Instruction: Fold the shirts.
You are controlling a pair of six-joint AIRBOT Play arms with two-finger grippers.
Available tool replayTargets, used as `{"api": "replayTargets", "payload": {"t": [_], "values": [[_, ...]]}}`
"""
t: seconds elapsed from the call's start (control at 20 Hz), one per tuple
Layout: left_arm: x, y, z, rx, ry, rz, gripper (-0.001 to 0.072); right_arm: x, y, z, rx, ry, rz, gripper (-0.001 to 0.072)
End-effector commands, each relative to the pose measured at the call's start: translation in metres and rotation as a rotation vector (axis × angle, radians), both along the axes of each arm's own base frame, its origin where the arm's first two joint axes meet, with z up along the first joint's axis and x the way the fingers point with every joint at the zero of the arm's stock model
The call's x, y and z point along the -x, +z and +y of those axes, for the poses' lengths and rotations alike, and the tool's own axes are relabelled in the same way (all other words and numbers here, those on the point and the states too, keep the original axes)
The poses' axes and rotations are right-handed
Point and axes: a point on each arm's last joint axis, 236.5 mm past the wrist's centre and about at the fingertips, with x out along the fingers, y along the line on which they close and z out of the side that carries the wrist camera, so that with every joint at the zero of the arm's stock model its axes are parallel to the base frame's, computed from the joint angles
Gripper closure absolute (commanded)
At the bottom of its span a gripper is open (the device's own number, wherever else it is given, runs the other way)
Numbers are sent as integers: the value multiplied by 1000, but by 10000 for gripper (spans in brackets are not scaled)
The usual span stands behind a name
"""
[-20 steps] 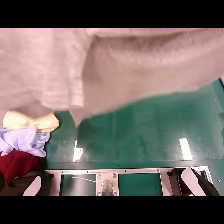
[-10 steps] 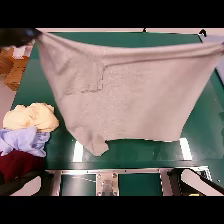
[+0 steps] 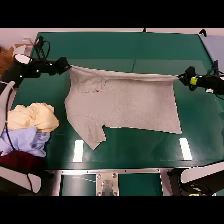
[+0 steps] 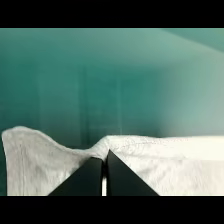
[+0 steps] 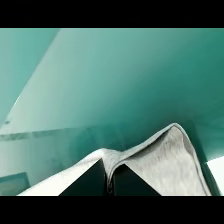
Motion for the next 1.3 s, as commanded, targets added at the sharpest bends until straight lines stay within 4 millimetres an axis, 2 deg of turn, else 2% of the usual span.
{"api": "replayTargets", "payload": {"t": [0.0, 0.2, 0.3, 0.35, 0.55, 0.7, 0.85, 0.95, 1.1, 1.25], "values": [[-31, 3, 18, -1, 109, -70, 686, -31, -4, -4, -56, -5, -33, 699], [-38, 26, 15, 2, 90, -112, 686, -50, 45, -7, -13, 44, -136, 699], [-31, 22, 9, 8, 56, -88, 686, -48, 54, 0, -12, 90, -143, 699], [-25, 17, 4, -3, 20, -65, 686, -43, 53, 5, -20, 116, -132, 699], [7, -9, -6, -51, -93, 68, 686, -9, 18, 14, 25, 222, 44, 700], [42, -39, 0, -135, -167, 232, 686, 23, -3, 13, 70, 279, 198, 702], [71, -59, 12, -215, -216, 358, 686, 52, -14, 2, 151, 281, 303, 702], [80, -62, 11, -221, -240, 389, 686, 67, -19, -3, 195, 286, 353, 702], [85, -64, 10, -220, -251, 406, 686, 80, -33, -1, 187, 292, 392, 701], [97, -80, 9, -212, -255, 450, 686, 90, -53, 4, 167, 283, 427, 701]]}}
